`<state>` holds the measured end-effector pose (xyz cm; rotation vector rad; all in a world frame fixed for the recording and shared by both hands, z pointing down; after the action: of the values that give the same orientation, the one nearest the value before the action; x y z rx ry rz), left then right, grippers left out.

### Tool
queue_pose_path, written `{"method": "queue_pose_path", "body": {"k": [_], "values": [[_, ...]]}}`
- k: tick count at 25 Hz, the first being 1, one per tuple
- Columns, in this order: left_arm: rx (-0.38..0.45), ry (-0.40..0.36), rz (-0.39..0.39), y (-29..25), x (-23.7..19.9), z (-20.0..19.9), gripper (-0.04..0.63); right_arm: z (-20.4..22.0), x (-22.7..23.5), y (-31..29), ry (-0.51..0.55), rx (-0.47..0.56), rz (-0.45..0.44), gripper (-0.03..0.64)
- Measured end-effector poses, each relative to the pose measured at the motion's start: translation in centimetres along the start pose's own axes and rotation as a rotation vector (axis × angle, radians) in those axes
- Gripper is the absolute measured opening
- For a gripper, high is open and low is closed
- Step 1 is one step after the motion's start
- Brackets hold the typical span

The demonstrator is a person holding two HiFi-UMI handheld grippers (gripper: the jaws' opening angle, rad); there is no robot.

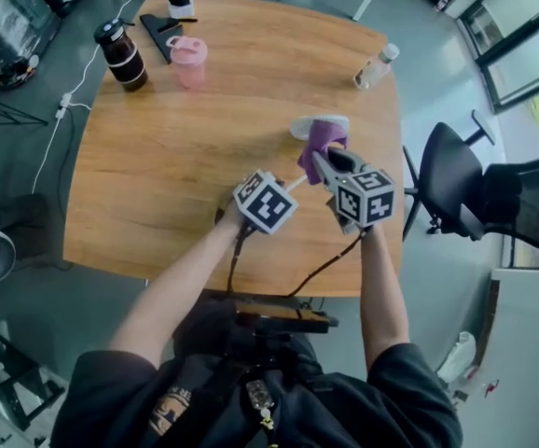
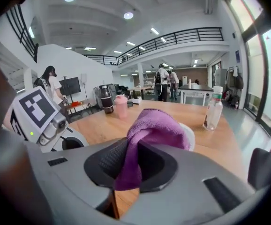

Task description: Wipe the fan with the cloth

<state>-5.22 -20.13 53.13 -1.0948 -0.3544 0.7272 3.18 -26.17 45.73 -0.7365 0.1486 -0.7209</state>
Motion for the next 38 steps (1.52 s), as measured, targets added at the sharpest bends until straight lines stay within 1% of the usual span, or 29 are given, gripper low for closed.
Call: {"method": "queue_pose_path", "body": {"k": [2,5,8,9,12,15,17,20,22,23,24,25,27,29,30,35,38], "values": [[0.019,-0.016,-0.065,0.3,0.5,-1.4,0.004,0.7,1.6,2.5,-0.028,0.044,0.017,0.074],[0.015,-0.053,-0.156,-0.4,1.6,-3.7,0.005,2.2,4.2,5.5,-0.089,0.094,0.031,0.074],[0.018,-0.069,-0.225,-1.5,2.7,-6.2,0.005,4.2,6.4,7.4,-0.143,0.121,0.025,0.074],[0.023,-0.067,-0.248,-2.0,2.8,-7.1,0.016,5.0,7.0,8.0,-0.155,0.125,0.021,0.074],[0.026,-0.026,-0.316,-4.0,2.6,-9.7,0.062,7.1,8.6,9.3,-0.191,0.131,0.01,0.074],[-0.005,0.034,-0.371,-5.8,1.7,-11.1,0.072,8.9,10.2,10.3,-0.225,0.133,0.002,0.074],[-0.037,0.055,-0.401,-6.7,1.3,-11.4,0.072,9.8,11.1,10.7,-0.242,0.134,-0.001,0.074],[-0.055,0.04,-0.437,-7.6,1.3,-11.9,0.074,10.6,12.1,11.0,-0.26,0.138,-0.01,0.074],[-0.063,0.031,-0.423,-7.9,2.0,-12.1,0.076,10.8,12.5,11.1,-0.264,0.139,-0.018,0.074],[-0.066,0.035,-0.403,-8.1,2.4,-12.0,0.137,10.8,12.7,11.2,-0.266,0.14,-0.022,0.074],[-0.07,0.039,-0.389,-8.4,2.7,-11.9,0.148,10.9,13.0,11.2,-0.269,0.141,-0.025,0.074],[-0.076,0.038,-0.391,-8.6,2.8,-11.8,0.153,10.9,13.2,11.2,-0.273,0.141,-0.028,0.074],[-0.091,0.018,-0.44,-8.9,2.4,-11.8,0.153,11.0,13.3,11.1,-0.276,0.142,-0.033,0.074],[-0.107,-0.011,-0.493,-9.1,1.6,-11.9,0.116,11.0,13.4,11.1,-0.276,0.144,-0.039,0.074],[-0.112,-0.02,-0.505,-9.2,1.3,-11.9,0.091,11.1,13.4,11.1,-0.277,0.143,-0.041,0.074],[-0.09,-0.017,-0.488,-9.2,0.4,-11.7,0.086,11.0,13.1,11.1,-0.271,0.138,-0.04,0.074],[-0.073,-0.002,-0.526,-8.8,-0.4,-11.4,0.087,10.7,12.6,11.2,-0.272,0.141,-0.036,0.074]]}}
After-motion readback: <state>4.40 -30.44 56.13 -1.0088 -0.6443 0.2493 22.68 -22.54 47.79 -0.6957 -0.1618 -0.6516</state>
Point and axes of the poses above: the fingertips, and each gripper's own axes: y backward along the fingers, x to its right, z out of its underside, the point moved 3 cm from there along y, backward along the fingers, and after that the axes turned 9 degrees about -x, right-handed, at the moved point
